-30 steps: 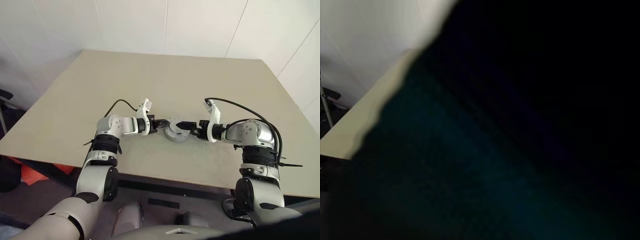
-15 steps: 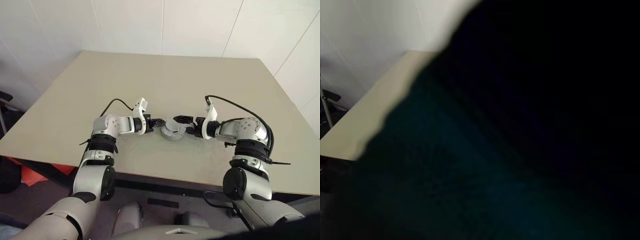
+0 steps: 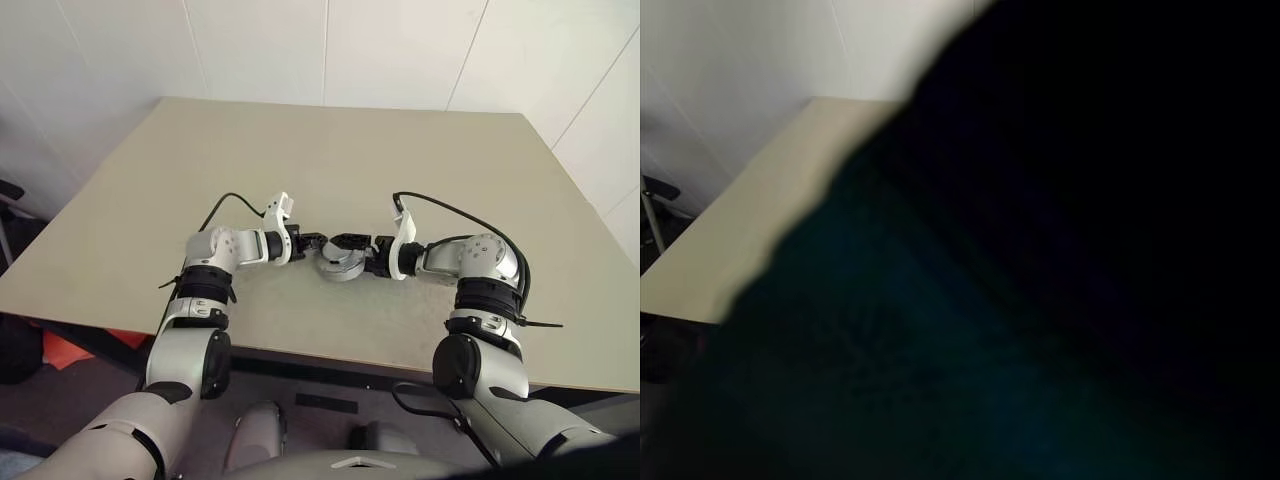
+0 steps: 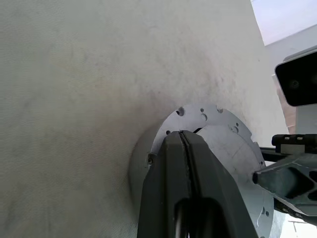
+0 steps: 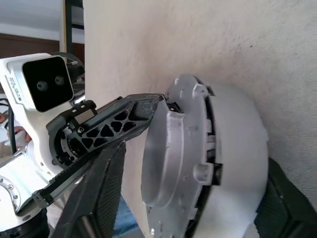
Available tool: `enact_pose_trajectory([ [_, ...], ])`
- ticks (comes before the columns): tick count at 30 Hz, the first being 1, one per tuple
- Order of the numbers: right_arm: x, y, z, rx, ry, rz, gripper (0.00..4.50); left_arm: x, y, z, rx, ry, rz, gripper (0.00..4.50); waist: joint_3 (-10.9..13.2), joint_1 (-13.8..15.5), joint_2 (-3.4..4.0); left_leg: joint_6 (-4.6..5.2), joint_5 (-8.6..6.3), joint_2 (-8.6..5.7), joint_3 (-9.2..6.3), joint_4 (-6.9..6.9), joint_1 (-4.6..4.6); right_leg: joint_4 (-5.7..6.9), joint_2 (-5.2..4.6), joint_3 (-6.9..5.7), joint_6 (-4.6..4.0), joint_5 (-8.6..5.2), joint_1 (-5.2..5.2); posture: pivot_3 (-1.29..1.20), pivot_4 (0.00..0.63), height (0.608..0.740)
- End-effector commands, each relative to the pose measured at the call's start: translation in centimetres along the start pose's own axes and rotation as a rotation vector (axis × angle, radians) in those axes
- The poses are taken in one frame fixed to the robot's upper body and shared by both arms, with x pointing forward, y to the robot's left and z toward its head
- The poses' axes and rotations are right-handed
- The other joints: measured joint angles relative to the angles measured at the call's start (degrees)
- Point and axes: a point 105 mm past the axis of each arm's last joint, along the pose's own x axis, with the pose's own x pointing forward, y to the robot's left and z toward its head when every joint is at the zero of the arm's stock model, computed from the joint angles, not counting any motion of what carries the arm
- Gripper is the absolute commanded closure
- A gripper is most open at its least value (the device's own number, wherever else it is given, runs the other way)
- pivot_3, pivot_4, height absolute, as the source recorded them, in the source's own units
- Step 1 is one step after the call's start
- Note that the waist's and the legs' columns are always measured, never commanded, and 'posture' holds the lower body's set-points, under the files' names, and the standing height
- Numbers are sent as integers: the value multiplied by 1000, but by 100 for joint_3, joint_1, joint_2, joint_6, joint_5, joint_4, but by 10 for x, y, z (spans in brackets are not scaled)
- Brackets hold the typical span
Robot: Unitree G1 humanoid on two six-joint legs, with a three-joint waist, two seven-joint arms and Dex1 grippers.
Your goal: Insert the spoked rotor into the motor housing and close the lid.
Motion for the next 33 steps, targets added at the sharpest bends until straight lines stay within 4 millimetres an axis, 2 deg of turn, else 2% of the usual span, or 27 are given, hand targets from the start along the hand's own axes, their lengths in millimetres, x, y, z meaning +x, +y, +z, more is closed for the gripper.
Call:
enact_pose_trajectory([
  [1, 9, 41, 7, -58, -9, 156, 1498, 11, -7, -12, -9, 57, -20, 4500, 0, 3, 0, 0, 0, 0, 0, 0, 0, 0, 0, 0, 0, 0, 0, 0, 0, 740],
  [4, 8, 41, 9, -61, -16, 155, 2331, 11, -7, -11, -8, 53, -18, 4500, 0, 11, 0, 0, 0, 0, 0, 0, 1, 0, 0, 0, 0, 0, 3, 0, 0, 740],
  [12, 8, 35, 15, -50, -41, 126, 2388, 10, -6, -6, 3, 27, -15, 4500, 0, 9, 0, 0, 2, 0, 0, 2, 4, 3, 0, 0, 3, 2, 5, 0, 0, 740],
  [15, 7, 36, 32, -4, -124, 130, 2389, -4, -1, 25, 52, -166, -13, 4500, 0, -7, 0, 0, 4, 0, 0, 2, 3, 5, 0, 0, 3, 2, 3, 0, 0, 740],
  [17, 7, 37, 39, 22, -156, 141, 2389, -13, 3, 39, 80, -255, 2, 4500, 1, -7, 0, -1, 6, 1, 0, 3, -2, 10, 0, 0, 3, 3, -5, 0, 0, 740],
  [19, 7, 41, 51, 49, -207, 155, 2389, -34, 14, 59, 49, -393, 18, 4500, 2, -11, 1, 1, 8, 2, 0, 3, -18, 16, 0, -2, 3, 4, -22, 0, 0, 740],
  [20, 7, 42, 58, 64, -235, 159, 2389, -46, 20, 67, -31, -457, -2, 4500, 2, -13, 1, 3, 9, 2, 0, 3, -27, 19, 0, -3, 4, 4, -32, 0, 0, 740],
  [22, 8, 44, 67, 87, -272, 158, 2389, -62, 29, 74, -91, -525, -3, 4500, 2, -16, 1, 7, 11, 2, 0, 11, -60, 36, 0, -5, 14, 11, -70, 0, 0, 740],
  [26, 9, 56, 91, 162, -371, 202, 2389, -91, 42, 81, -139, -628, 16, 4500, 2, 5, 1, 25, 5, 10, -5, 40, -115, 87, -1, -24, 24, 18, -121, 0, 0, 740],
  [29, 8, 71, 102, 207, -411, 266, 2389, -101, 44, 78, -185, -659, -2, 4500, 2, 7, 2, 27, 4, 29, -5, 65, -163, 95, 0, -50, 24, 18, -152, 0, 0, 740],
  [33, 14, 95, 97, 176, -365, 333, 2389, -94, 39, 55, -198, -538, -34, 3548, 2, 5, 2, 56, -11, 46, -5, 108, -188, 109, 0, -79, 23, 18, -164, 0, 0, 740],
])
